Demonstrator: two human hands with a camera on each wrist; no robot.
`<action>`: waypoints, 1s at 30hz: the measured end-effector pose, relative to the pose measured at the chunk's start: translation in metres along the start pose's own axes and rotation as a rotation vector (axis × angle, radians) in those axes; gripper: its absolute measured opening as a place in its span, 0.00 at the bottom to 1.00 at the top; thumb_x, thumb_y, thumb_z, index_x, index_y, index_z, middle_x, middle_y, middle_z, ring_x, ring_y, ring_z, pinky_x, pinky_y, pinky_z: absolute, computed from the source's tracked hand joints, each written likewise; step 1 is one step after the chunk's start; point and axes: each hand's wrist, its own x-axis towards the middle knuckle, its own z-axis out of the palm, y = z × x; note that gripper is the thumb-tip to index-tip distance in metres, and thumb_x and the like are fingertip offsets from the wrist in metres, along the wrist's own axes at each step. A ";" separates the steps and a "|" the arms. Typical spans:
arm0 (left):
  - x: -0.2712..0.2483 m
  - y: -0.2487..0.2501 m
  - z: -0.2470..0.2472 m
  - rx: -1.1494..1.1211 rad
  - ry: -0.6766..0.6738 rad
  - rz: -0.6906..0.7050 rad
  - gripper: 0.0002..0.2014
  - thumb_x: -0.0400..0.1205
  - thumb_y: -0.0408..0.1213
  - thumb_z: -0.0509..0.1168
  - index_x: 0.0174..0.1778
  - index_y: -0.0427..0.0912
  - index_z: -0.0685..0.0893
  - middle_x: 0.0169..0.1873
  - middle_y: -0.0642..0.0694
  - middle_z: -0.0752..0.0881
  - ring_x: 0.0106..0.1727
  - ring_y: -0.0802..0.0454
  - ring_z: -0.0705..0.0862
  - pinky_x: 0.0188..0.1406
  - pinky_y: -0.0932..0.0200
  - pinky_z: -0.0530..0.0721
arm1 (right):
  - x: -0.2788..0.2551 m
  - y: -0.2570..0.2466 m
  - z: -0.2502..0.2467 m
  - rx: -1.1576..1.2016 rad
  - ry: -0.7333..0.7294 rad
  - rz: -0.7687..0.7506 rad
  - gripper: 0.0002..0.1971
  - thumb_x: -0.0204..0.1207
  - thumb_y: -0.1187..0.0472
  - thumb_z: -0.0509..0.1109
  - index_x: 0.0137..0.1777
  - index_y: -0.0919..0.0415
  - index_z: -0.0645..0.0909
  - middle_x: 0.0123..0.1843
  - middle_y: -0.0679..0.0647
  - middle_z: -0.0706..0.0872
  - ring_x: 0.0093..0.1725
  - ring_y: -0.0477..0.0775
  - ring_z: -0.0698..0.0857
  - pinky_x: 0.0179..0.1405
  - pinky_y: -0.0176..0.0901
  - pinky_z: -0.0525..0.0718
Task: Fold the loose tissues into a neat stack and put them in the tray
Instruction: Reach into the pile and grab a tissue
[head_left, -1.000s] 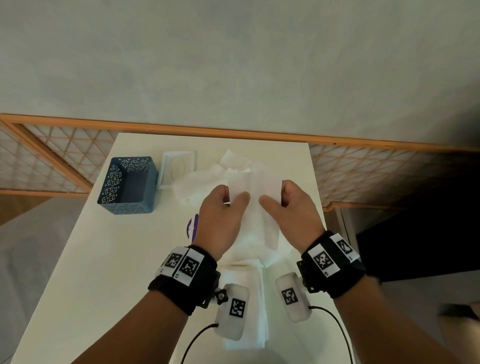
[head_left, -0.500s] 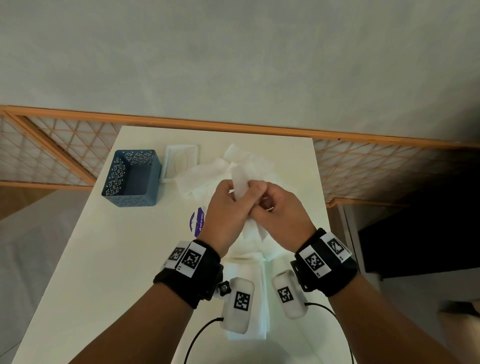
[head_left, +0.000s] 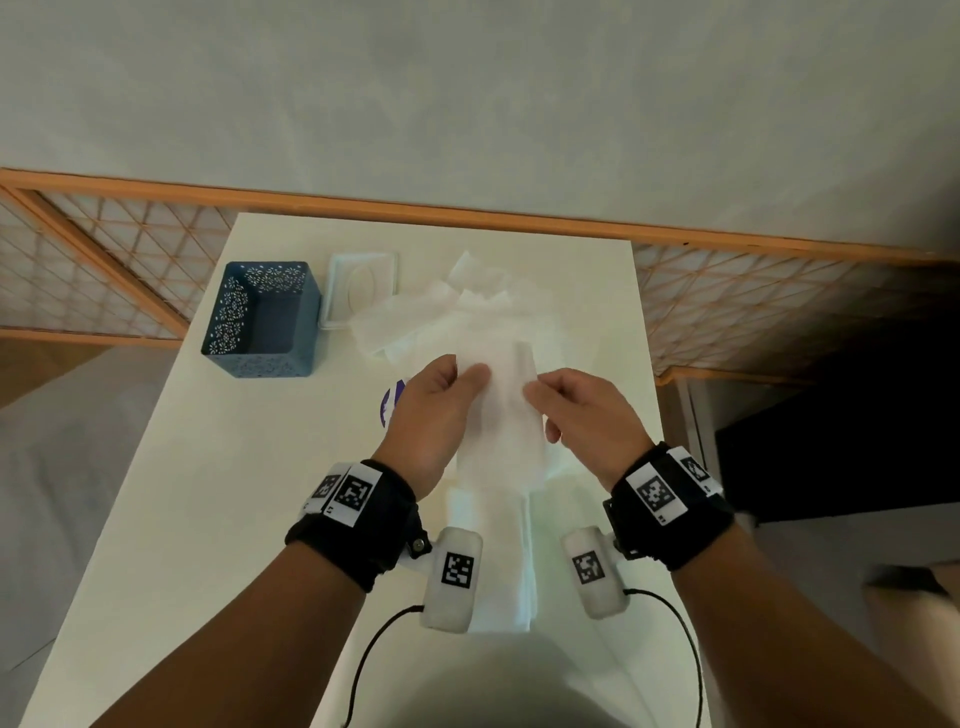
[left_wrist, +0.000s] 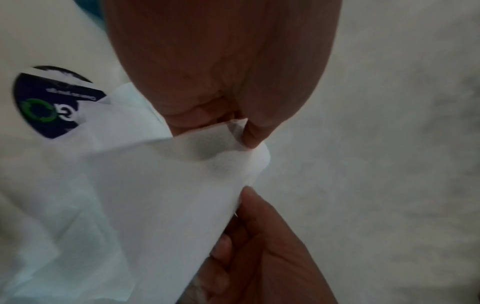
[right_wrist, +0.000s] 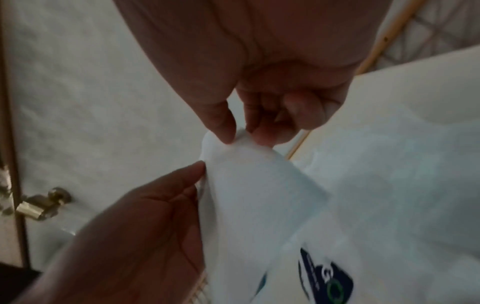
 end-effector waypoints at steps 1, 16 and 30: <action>-0.001 -0.005 -0.004 -0.003 -0.004 -0.025 0.19 0.87 0.46 0.70 0.49 0.29 0.81 0.42 0.41 0.85 0.43 0.46 0.83 0.46 0.51 0.81 | -0.002 0.006 0.002 0.030 -0.021 0.031 0.11 0.83 0.53 0.75 0.49 0.62 0.87 0.30 0.51 0.83 0.30 0.48 0.79 0.36 0.38 0.76; -0.041 -0.109 -0.045 0.201 0.028 -0.309 0.05 0.84 0.27 0.74 0.50 0.37 0.83 0.41 0.42 0.91 0.39 0.50 0.90 0.41 0.49 0.92 | -0.051 0.092 0.035 0.025 -0.205 0.441 0.10 0.76 0.57 0.80 0.54 0.59 0.87 0.38 0.55 0.86 0.31 0.50 0.81 0.28 0.41 0.73; -0.036 -0.155 -0.051 0.539 0.092 -0.277 0.12 0.78 0.39 0.78 0.52 0.51 0.83 0.38 0.48 0.89 0.36 0.50 0.87 0.48 0.43 0.89 | -0.042 0.134 0.045 -0.292 -0.128 0.410 0.13 0.82 0.49 0.75 0.44 0.58 0.82 0.40 0.54 0.89 0.32 0.52 0.87 0.37 0.46 0.87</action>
